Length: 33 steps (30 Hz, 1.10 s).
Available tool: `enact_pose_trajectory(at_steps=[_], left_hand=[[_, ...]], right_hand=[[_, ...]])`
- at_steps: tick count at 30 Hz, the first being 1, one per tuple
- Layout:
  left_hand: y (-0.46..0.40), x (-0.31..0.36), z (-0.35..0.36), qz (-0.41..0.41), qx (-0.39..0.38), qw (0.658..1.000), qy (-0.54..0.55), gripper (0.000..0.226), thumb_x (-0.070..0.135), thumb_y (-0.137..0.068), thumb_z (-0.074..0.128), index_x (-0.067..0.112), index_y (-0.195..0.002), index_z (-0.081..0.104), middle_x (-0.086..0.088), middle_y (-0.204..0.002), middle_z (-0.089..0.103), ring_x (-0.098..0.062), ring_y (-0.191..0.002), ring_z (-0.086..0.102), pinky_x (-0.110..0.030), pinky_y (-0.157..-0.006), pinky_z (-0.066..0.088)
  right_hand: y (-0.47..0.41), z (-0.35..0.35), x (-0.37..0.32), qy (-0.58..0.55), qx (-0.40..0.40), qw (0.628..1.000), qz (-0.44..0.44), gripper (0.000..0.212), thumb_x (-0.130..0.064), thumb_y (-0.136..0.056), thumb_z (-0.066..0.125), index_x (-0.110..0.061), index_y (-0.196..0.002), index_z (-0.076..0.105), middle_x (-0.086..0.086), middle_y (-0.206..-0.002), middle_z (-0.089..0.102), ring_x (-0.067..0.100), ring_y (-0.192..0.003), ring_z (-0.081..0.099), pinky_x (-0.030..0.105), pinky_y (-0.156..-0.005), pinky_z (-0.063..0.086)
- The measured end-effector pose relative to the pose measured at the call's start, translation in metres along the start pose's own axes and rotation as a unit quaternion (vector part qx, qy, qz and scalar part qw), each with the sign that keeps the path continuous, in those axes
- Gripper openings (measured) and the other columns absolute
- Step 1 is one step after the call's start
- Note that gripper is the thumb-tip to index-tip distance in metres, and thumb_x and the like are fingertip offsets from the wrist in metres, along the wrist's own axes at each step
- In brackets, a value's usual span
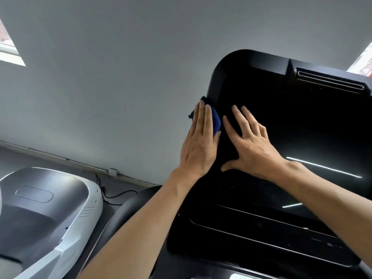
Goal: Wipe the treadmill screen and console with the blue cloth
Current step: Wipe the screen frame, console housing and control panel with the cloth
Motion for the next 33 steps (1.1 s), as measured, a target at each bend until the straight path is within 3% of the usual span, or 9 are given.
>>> enact_pose_trajectory(at_steps=[3, 6, 11, 17, 20, 22, 27, 30, 33], left_hand=[[0.045, 0.005, -0.002, -0.034, -0.009, 0.999, 0.026, 0.065, 0.045, -0.109, 0.028, 0.022, -0.163, 0.001, -0.003, -0.17, -0.016, -0.014, -0.156, -0.015, -0.033, -0.126, 0.013], [0.055, 0.007, 0.0, -0.081, -0.017, 0.996, 0.046, 0.061, 0.051, -0.106, 0.018, 0.037, -0.161, -0.003, 0.008, -0.168, -0.021, -0.01, -0.154, -0.019, -0.036, -0.126, 0.016], [-0.006, 0.011, 0.001, -0.019, 0.006, 1.0, -0.008, 0.066, 0.029, -0.109, 0.032, 0.021, -0.162, -0.006, -0.002, -0.171, -0.008, -0.019, -0.157, -0.009, -0.037, -0.126, 0.02], [-0.107, 0.026, -0.014, -0.033, 0.038, 0.998, 0.046, 0.061, 0.029, -0.11, 0.032, 0.011, -0.163, 0.005, -0.01, -0.171, 0.003, -0.022, -0.158, 0.002, -0.031, -0.126, 0.015], [-0.101, 0.026, -0.014, -0.076, 0.037, 0.992, 0.095, 0.062, 0.037, -0.111, 0.028, 0.016, -0.163, 0.003, -0.005, -0.171, 0.006, -0.016, -0.157, 0.007, -0.034, -0.126, 0.02], [-0.077, 0.025, -0.011, -0.115, 0.043, 0.986, 0.114, 0.062, 0.039, -0.11, 0.027, 0.019, -0.163, 0.002, -0.001, -0.171, 0.01, -0.015, -0.155, 0.014, -0.034, -0.125, 0.023], [-0.016, 0.026, -0.004, -0.171, 0.009, 0.981, 0.091, 0.063, 0.04, -0.11, 0.026, 0.023, -0.163, -0.002, 0.003, -0.17, 0.008, -0.016, -0.155, 0.015, -0.03, -0.125, 0.021], [-0.061, 0.017, -0.009, -0.178, 0.002, 0.975, 0.13, 0.06, 0.04, -0.11, 0.028, 0.02, -0.163, 0.009, -0.003, -0.167, 0.022, -0.019, -0.151, 0.025, -0.035, -0.122, 0.025], [-0.127, 0.013, -0.021, -0.164, -0.009, 0.967, 0.197, 0.049, 0.04, -0.109, 0.027, 0.015, -0.151, 0.036, -0.006, -0.149, 0.048, -0.021, -0.139, 0.044, -0.033, -0.112, 0.034]], right_hand=[[-0.006, -0.027, 0.018, -0.03, 0.052, 0.998, 0.019, 0.116, -0.069, -0.063, 0.079, -0.022, -0.157, 0.031, 0.002, -0.166, 0.011, 0.022, -0.154, 0.005, 0.048, -0.122, 0.022], [-0.015, -0.033, 0.035, 0.0, 0.028, 0.999, 0.04, 0.125, -0.073, -0.065, 0.075, -0.026, -0.162, 0.011, 0.004, -0.169, -0.008, 0.023, -0.155, -0.011, 0.043, -0.122, 0.012], [-0.019, -0.02, 0.04, 0.006, 0.006, 1.0, 0.024, 0.124, -0.071, -0.073, 0.071, -0.027, -0.161, -0.004, 0.002, -0.165, -0.028, 0.02, -0.15, -0.029, 0.042, -0.121, 0.004], [-0.021, -0.014, 0.049, -0.005, 0.036, 0.999, 0.01, 0.119, -0.082, -0.071, 0.055, -0.024, -0.162, 0.005, 0.005, -0.168, -0.017, 0.023, -0.153, -0.022, 0.04, -0.116, 0.006], [-0.023, -0.011, 0.05, -0.007, 0.035, 0.999, 0.005, 0.119, -0.084, -0.071, 0.05, -0.025, -0.162, 0.002, 0.005, -0.167, -0.019, 0.023, -0.152, -0.024, 0.041, -0.115, 0.006], [-0.023, -0.01, 0.049, -0.007, 0.029, 1.0, 0.008, 0.121, -0.081, -0.071, 0.056, -0.025, -0.162, 0.001, 0.005, -0.167, -0.021, 0.023, -0.152, -0.026, 0.04, -0.115, 0.005], [-0.025, -0.008, 0.049, -0.002, 0.013, 1.0, 0.008, 0.121, -0.079, -0.073, 0.057, -0.024, -0.162, -0.004, 0.005, -0.165, -0.027, 0.022, -0.149, -0.032, 0.04, -0.116, -0.002], [-0.025, -0.008, 0.049, -0.003, 0.01, 1.0, 0.006, 0.12, -0.08, -0.073, 0.056, -0.024, -0.162, -0.003, 0.005, -0.165, -0.027, 0.02, -0.148, -0.034, 0.039, -0.116, -0.004], [-0.024, -0.009, 0.049, -0.002, 0.009, 1.0, 0.002, 0.119, -0.081, -0.074, 0.054, -0.024, -0.162, -0.004, 0.004, -0.164, -0.029, 0.021, -0.148, -0.035, 0.038, -0.115, -0.009]])
Point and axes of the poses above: each hand's wrist, its own y-axis away from the middle knuckle, its own z-axis out of the palm, x = y × z, the point moved 4 cm from there along -y, towards the middle knuckle
